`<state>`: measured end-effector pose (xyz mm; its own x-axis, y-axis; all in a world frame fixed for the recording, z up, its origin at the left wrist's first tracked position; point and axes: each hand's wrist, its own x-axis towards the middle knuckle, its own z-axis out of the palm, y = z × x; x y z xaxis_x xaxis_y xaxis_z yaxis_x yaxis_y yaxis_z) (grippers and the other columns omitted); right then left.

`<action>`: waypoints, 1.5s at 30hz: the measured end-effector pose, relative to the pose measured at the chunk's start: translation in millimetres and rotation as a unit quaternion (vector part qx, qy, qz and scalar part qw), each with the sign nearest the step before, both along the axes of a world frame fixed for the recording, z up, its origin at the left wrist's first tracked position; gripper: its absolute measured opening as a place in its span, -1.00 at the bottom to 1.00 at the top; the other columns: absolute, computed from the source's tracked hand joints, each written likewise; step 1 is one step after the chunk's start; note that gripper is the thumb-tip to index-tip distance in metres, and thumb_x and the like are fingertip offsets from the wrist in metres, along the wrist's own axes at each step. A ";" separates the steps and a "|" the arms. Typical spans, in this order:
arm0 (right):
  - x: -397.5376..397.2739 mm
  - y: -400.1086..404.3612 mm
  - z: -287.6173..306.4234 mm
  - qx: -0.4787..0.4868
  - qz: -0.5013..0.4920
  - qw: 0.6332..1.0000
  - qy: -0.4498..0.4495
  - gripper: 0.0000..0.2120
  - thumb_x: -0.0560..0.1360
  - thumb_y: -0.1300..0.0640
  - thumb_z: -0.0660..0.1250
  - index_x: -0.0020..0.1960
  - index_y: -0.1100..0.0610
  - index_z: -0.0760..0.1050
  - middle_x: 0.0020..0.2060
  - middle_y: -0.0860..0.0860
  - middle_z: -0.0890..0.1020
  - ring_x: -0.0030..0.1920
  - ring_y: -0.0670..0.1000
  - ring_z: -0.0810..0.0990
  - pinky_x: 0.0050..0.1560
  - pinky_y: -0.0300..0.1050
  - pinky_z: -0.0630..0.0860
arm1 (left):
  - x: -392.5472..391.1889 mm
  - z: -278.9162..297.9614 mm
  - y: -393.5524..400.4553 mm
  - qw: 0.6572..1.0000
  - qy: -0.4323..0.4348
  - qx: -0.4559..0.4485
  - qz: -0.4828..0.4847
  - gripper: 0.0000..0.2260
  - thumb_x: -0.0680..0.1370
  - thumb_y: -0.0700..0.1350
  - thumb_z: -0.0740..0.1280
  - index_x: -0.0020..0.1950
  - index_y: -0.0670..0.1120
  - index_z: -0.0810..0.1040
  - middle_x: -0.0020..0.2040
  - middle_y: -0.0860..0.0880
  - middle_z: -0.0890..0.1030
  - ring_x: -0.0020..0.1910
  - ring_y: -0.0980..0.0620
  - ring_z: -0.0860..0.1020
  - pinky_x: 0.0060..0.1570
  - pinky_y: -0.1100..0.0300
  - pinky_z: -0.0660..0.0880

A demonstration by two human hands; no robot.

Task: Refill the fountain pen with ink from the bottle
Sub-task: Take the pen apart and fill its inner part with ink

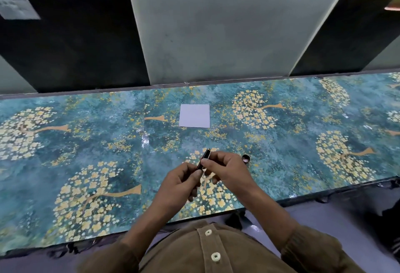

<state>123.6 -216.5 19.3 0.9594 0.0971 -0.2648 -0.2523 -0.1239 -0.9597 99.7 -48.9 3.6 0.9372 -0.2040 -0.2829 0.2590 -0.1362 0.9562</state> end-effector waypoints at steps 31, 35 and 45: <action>36.0 94.6 -18.5 0.110 0.035 0.979 0.166 -0.92 0.51 0.20 0.45 -0.05 0.22 0.61 -0.21 0.12 0.68 -0.24 0.04 0.66 -0.39 -0.14 0.54 | -23.0 -35.8 81.3 0.985 0.007 0.114 0.126 -0.75 0.64 0.03 0.27 -0.10 -0.10 0.58 -0.42 0.05 0.37 -0.47 0.11 0.28 -0.35 0.11 0.23; 28.7 114.1 -21.2 0.099 0.091 0.975 0.177 -0.89 0.49 0.21 0.46 -0.05 0.25 0.61 -0.22 0.11 0.68 -0.25 0.02 0.67 -0.34 -0.14 0.56 | -22.6 -30.4 88.4 0.980 0.006 0.119 0.160 -0.72 0.64 0.07 0.24 -0.13 -0.08 0.57 -0.35 -0.04 0.43 -0.37 0.04 0.36 -0.31 0.12 0.28; 40.2 124.3 -32.3 0.088 0.074 0.978 0.173 -0.79 0.49 0.16 0.47 0.05 0.28 0.65 -0.15 0.10 0.72 -0.26 0.01 0.62 -0.34 -0.14 0.53 | -22.3 -37.2 102.7 0.974 0.027 0.129 0.182 -0.66 0.63 0.17 0.21 -0.19 0.00 0.58 -0.38 0.00 0.41 -0.45 0.09 0.33 -0.33 0.13 0.28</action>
<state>163.8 -92.2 -13.0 0.7873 0.3006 -0.5384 -0.5580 -0.0243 -0.8295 77.4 53.8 -33.5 0.9164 0.2244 -0.3314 0.3840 -0.2599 0.8860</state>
